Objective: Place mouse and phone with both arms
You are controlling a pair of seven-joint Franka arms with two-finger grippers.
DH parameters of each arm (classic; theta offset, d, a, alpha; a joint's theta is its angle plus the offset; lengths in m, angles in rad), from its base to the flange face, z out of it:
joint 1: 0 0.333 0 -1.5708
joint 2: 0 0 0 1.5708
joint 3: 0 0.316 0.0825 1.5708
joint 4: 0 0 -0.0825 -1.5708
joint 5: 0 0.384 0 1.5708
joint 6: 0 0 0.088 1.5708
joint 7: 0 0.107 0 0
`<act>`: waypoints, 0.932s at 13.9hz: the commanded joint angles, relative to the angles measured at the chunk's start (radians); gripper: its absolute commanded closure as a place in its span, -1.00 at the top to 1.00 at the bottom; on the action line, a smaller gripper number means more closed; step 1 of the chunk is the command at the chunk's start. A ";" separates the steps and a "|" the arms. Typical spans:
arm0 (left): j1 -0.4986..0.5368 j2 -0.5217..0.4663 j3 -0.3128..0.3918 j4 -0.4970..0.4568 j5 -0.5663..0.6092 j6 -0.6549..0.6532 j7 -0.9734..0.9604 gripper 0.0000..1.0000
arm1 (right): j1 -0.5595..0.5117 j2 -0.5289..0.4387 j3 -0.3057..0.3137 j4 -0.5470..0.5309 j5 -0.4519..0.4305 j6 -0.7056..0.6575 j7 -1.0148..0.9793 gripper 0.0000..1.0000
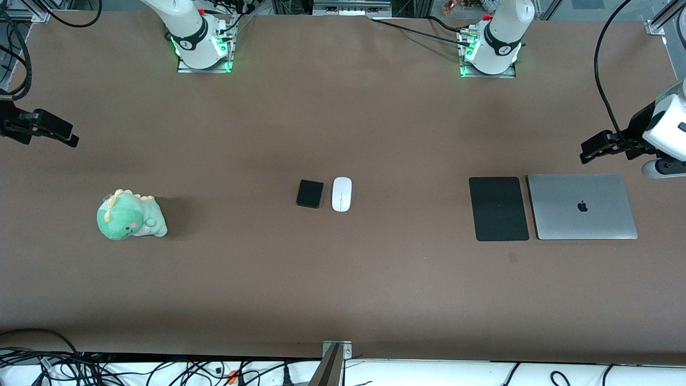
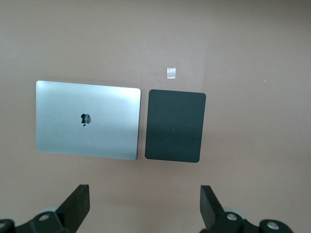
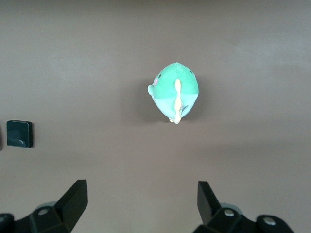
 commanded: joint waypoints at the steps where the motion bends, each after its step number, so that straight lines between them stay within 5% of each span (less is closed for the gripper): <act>1: 0.007 0.002 -0.011 0.012 -0.016 -0.017 0.013 1.00 | 0.006 0.002 0.003 0.009 -0.008 -0.014 0.006 1.00; 13: 0.007 0.008 -0.009 0.008 -0.071 -0.017 -0.004 1.00 | 0.008 0.000 0.003 0.006 -0.008 -0.016 0.003 1.00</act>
